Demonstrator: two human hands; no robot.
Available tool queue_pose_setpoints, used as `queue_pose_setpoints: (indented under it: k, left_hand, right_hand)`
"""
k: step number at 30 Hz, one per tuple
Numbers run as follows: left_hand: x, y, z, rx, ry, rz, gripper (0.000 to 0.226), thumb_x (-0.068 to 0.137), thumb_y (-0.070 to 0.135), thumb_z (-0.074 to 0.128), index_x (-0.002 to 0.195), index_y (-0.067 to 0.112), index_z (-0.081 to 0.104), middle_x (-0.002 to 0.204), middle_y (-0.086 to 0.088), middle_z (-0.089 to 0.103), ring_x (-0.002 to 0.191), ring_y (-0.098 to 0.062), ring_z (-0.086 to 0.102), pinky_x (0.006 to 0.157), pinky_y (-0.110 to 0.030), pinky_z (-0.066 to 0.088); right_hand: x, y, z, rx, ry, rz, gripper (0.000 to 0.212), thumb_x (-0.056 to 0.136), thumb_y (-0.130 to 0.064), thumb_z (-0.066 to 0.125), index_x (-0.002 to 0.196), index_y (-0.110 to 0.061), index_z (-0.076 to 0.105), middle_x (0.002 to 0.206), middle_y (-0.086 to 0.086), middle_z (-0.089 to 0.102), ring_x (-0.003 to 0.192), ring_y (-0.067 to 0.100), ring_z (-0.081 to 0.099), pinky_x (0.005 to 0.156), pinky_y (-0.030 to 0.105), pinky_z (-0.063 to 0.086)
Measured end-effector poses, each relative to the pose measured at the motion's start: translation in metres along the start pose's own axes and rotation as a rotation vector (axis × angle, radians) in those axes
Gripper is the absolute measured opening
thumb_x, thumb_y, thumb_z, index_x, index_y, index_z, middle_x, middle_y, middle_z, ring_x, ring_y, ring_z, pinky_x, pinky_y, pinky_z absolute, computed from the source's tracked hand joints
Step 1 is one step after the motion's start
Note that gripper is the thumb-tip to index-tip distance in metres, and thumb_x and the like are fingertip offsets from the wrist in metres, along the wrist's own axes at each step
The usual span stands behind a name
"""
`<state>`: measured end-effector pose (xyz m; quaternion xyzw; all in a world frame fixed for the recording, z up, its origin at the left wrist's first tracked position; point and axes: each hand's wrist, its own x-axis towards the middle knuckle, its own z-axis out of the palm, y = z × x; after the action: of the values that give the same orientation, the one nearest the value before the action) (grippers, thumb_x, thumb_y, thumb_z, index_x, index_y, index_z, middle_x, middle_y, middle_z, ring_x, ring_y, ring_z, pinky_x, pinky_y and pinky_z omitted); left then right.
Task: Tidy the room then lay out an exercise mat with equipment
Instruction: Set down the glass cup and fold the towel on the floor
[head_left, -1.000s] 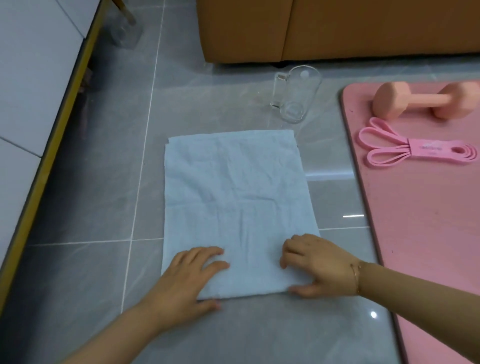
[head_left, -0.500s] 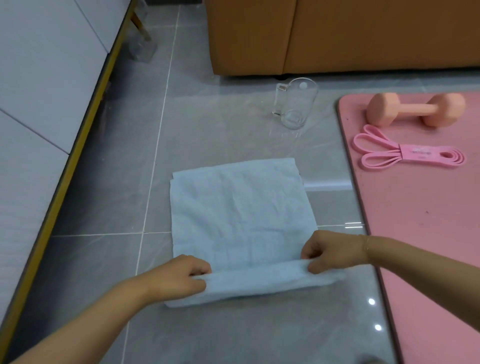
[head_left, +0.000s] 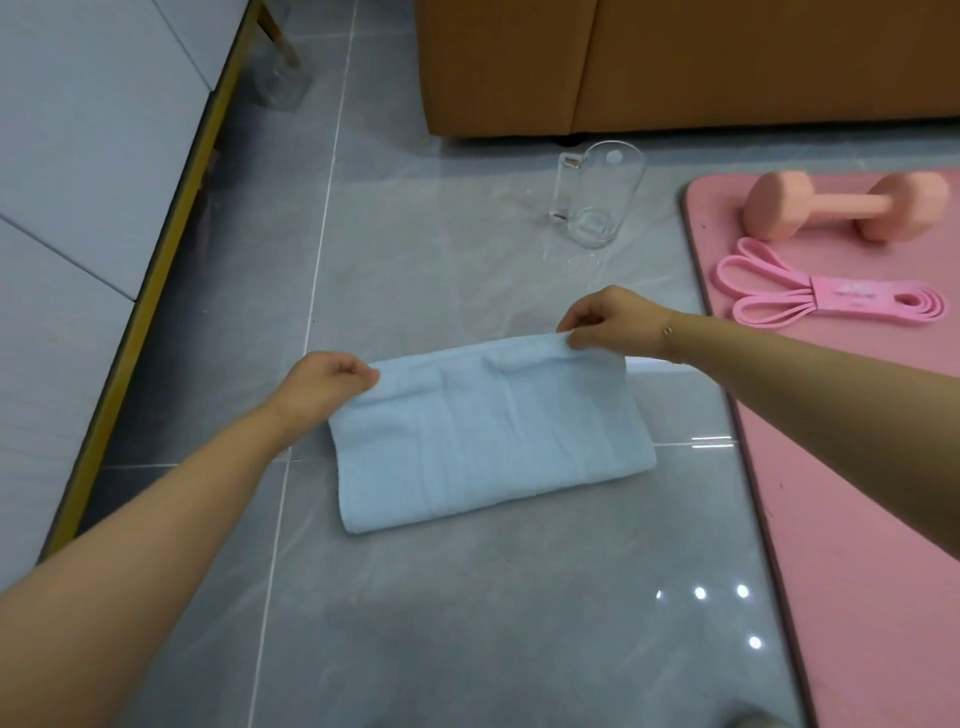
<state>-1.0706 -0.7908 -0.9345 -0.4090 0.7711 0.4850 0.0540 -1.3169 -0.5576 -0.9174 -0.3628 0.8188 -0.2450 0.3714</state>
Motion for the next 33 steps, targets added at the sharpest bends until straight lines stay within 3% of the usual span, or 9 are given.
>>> queue_pose_setpoints:
  k: [6, 10, 13, 17, 21, 24, 26, 28, 33]
  left_hand:
    - [0.029, -0.004, 0.016, 0.431, 0.204, 0.117, 0.022, 0.096, 0.026, 0.049, 0.101, 0.011, 0.063, 0.108, -0.006, 0.064, 0.106, -0.026, 0.057, 0.086, -0.031, 0.040]
    - [0.019, 0.005, 0.028, 0.661, 0.379, 0.516, 0.036, 0.096, 0.035, 0.041, 0.121, 0.014, 0.057, 0.124, -0.007, 0.056, 0.115, -0.029, 0.050, 0.096, -0.040, 0.034]
    - [0.012, 0.004, 0.043, 0.774, 0.105, 0.798, 0.050, 0.095, 0.048, 0.029, 0.132, 0.024, 0.052, 0.143, -0.002, 0.046, 0.130, -0.022, 0.041, 0.106, -0.035, 0.027]
    - [0.012, -0.027, 0.056, 0.915, -0.082, 0.555, 0.065, 0.087, 0.068, 0.000, 0.147, 0.046, 0.012, 0.161, 0.007, 0.006, 0.147, -0.015, 0.005, 0.118, -0.038, 0.001]
    - [-0.010, -0.018, 0.074, 0.896, 0.064, 0.398, 0.075, 0.079, 0.065, 0.004, 0.147, 0.041, 0.023, 0.153, -0.004, 0.026, 0.136, -0.027, 0.028, 0.108, -0.042, 0.024]
    - [-0.029, -0.009, 0.081, 0.841, -0.017, 0.426, 0.065, 0.086, 0.053, 0.016, 0.144, 0.033, 0.038, 0.129, -0.007, 0.045, 0.117, -0.027, 0.044, 0.092, -0.036, 0.039]
    - [-0.038, -0.013, 0.077, 0.778, 0.002, 0.552, 0.046, 0.091, 0.022, 0.039, 0.135, 0.026, 0.052, 0.118, -0.006, 0.053, 0.105, -0.027, 0.051, 0.082, -0.034, 0.042]
    - [-0.042, -0.019, 0.069, 0.808, 0.093, 0.672, 0.054, 0.077, 0.000, 0.058, 0.127, 0.021, 0.060, 0.117, -0.008, 0.056, 0.100, -0.028, 0.055, 0.078, -0.035, 0.044]
    - [-0.035, -0.019, 0.068, 0.848, -0.037, 0.883, 0.080, 0.064, 0.005, 0.072, 0.138, 0.025, 0.047, 0.146, -0.007, 0.042, 0.131, -0.019, 0.033, 0.105, -0.032, 0.023]
  right_hand:
    - [0.020, 0.029, 0.020, -0.203, 0.185, 0.021, 0.020, 0.090, -0.016, 0.057, 0.109, -0.014, 0.067, 0.109, 0.006, 0.064, 0.102, 0.021, 0.058, 0.089, 0.033, 0.045]
    - [0.003, 0.030, 0.038, -0.375, 0.487, -0.162, 0.026, 0.089, -0.014, 0.057, 0.114, -0.010, 0.063, 0.113, 0.011, 0.058, 0.102, 0.031, 0.056, 0.085, 0.039, 0.045]
    - [-0.028, 0.018, 0.069, -0.424, 0.471, -0.448, 0.024, 0.081, -0.012, 0.059, 0.105, -0.009, 0.065, 0.106, 0.010, 0.060, 0.091, 0.030, 0.057, 0.076, 0.037, 0.047]
    - [-0.058, 0.032, 0.109, -0.626, 0.161, -0.567, 0.036, 0.080, -0.034, 0.049, 0.108, -0.018, 0.064, 0.112, 0.006, 0.062, 0.094, 0.027, 0.062, 0.077, 0.033, 0.049]
    - [-0.039, 0.045, 0.085, -0.751, 0.181, -0.411, 0.044, 0.071, -0.019, 0.074, 0.114, -0.023, 0.066, 0.126, 0.007, 0.062, 0.117, 0.031, 0.059, 0.101, 0.052, 0.038]
    - [-0.027, 0.041, 0.051, -0.731, 0.223, -0.233, 0.051, 0.076, -0.001, 0.064, 0.124, -0.018, 0.062, 0.143, 0.013, 0.046, 0.135, 0.037, 0.038, 0.115, 0.050, 0.016]
    - [-0.032, 0.041, 0.041, -0.731, 0.231, -0.339, 0.058, 0.064, 0.006, 0.065, 0.118, -0.014, 0.066, 0.136, 0.019, 0.052, 0.125, 0.042, 0.048, 0.107, 0.053, 0.036]
    - [-0.047, 0.045, 0.045, -0.803, 0.126, -0.531, 0.068, 0.051, 0.004, 0.067, 0.116, -0.014, 0.066, 0.130, 0.018, 0.057, 0.113, 0.040, 0.058, 0.097, 0.049, 0.044]
    - [-0.079, 0.069, 0.055, -0.823, 0.006, -0.601, 0.067, 0.067, -0.007, 0.058, 0.131, -0.025, 0.055, 0.144, 0.006, 0.047, 0.125, 0.029, 0.051, 0.103, 0.042, 0.039]
